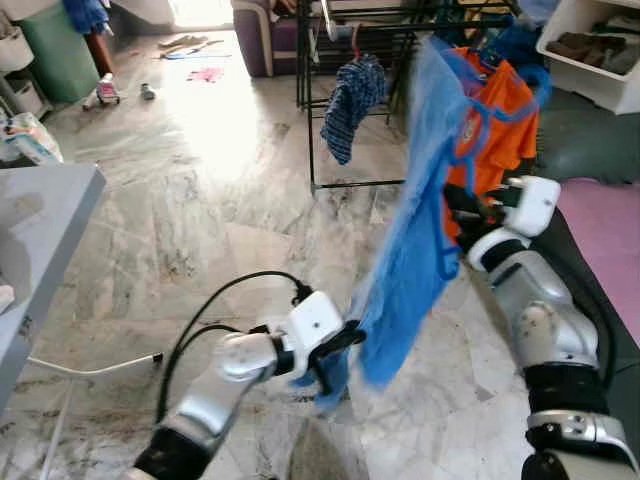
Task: Hang hanger
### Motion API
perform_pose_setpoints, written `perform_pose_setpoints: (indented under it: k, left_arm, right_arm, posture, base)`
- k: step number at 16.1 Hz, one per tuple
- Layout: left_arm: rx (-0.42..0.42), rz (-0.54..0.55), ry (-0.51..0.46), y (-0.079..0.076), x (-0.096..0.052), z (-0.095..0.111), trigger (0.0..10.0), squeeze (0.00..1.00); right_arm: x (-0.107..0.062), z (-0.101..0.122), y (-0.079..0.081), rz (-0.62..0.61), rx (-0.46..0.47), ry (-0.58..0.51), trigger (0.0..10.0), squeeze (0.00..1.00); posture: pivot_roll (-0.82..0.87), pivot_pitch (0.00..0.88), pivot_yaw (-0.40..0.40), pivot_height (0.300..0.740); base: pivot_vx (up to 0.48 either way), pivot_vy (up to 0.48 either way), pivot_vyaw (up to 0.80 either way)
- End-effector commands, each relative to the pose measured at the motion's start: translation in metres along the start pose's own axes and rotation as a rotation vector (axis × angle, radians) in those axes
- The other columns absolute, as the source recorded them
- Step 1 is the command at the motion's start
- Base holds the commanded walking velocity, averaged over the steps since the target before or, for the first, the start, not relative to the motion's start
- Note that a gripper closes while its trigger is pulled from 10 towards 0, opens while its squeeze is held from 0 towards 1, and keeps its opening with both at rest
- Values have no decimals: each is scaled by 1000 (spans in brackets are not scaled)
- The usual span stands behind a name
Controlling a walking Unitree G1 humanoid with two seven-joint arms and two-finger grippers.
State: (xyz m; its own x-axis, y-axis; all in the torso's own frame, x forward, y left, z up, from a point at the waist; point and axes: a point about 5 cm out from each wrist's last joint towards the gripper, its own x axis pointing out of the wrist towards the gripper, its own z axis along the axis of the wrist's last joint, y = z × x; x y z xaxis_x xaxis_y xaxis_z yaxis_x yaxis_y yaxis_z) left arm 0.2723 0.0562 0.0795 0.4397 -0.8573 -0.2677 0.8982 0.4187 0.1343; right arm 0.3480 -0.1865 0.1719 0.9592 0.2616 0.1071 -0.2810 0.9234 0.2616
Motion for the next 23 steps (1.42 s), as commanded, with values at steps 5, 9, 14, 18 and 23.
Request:
perform_pose_setpoints:
  k: [5, 9, 14, 18, 23]
  left_arm:
    - [71, -7, 4, -4, 22, -5, 10000, 1000]
    - [45, 6, -40, -1, 17, -2, 10000, 1000]
    - [86, 80, -109, 11, -4, 8, 10000, 1000]
    - [254, 152, -146, 45, -47, 32, 10000, 1000]
    - [432, 105, -40, 61, -80, 36, 10000, 1000]
  right_arm:
    - [-17, -4, 33, 206, -195, -79, 10000, 0]
    - [-24, -16, 31, 195, -226, -78, 10000, 0]
    - [-32, -30, 41, 317, -345, -61, 10000, 0]
    - [-54, -41, 27, 436, -373, 45, 10000, 0]
    - [-83, -46, 6, 538, -429, 157, 10000, 0]
  posture:
    - [-73, 30, -7, 740]
    - [-55, 30, -5, 740]
    - [-43, 25, -8, 740]
    - [-25, 28, -11, 740]
    - [-18, 37, -6, 740]
  base:
    - [0, 0, 0]
    - [0, 0, 0]
    - [0, 0, 0]
    - [0, 0, 0]
    - [0, 0, 0]
